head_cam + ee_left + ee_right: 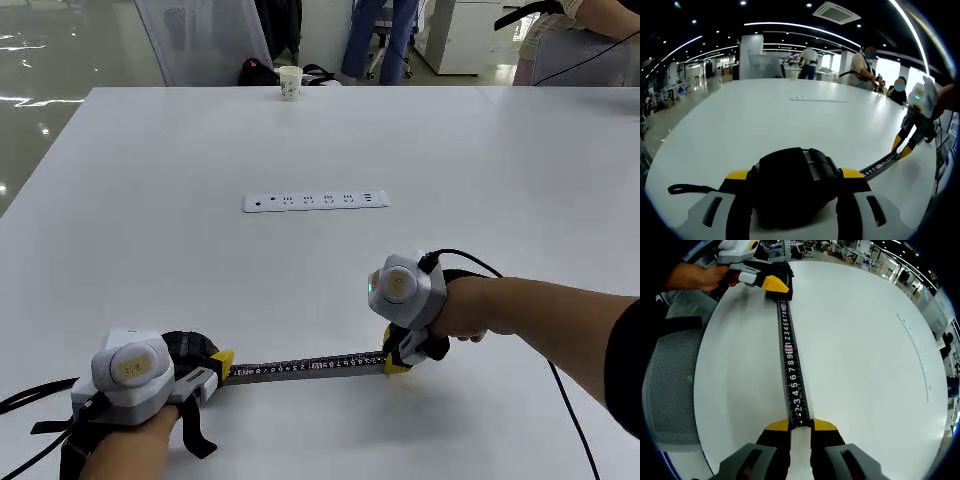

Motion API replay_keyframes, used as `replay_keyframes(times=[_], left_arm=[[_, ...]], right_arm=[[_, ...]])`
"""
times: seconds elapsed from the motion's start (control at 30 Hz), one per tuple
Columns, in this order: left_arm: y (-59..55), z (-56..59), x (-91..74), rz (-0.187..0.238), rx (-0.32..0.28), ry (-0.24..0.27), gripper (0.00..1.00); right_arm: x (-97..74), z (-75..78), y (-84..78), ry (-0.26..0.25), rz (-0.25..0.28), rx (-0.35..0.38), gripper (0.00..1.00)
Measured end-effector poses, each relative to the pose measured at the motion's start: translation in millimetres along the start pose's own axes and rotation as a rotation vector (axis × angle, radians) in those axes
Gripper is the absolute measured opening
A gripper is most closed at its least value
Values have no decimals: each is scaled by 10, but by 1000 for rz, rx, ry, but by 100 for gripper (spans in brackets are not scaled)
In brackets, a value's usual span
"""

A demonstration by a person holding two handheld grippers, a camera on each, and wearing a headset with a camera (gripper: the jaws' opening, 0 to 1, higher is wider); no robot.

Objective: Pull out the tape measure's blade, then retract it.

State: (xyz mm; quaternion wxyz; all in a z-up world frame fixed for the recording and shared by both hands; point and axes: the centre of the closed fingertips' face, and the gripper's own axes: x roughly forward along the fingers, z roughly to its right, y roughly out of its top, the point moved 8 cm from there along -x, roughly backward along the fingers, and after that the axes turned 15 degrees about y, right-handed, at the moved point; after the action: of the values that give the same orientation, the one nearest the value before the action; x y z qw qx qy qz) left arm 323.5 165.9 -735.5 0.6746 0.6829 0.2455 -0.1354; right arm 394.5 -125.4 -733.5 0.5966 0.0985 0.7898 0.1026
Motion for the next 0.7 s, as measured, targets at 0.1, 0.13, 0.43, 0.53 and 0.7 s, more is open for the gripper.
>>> replay_keyframes(times=[0.1, 0.13, 0.43, 0.53, 0.7], left_arm=[[-4, 3, -3, 0, 0, 1, 64], [-4, 4, -5, -1, 0, 1, 64], [-3, 4, -4, -7, 2, 1, 64], [-3, 4, -5, -9, 2, 1, 64], [-5, 6, -7, -8, 2, 1, 64]], right_arm=[[3, 2, 9, -1, -5, 7, 11], [2, 2, 10, -1, -4, 11, 11], [3, -1, 32, -3, -6, 20, 11], [9, 5, 33, -5, -7, 23, 11], [11, 4, 33, -6, 6, 31, 11]])
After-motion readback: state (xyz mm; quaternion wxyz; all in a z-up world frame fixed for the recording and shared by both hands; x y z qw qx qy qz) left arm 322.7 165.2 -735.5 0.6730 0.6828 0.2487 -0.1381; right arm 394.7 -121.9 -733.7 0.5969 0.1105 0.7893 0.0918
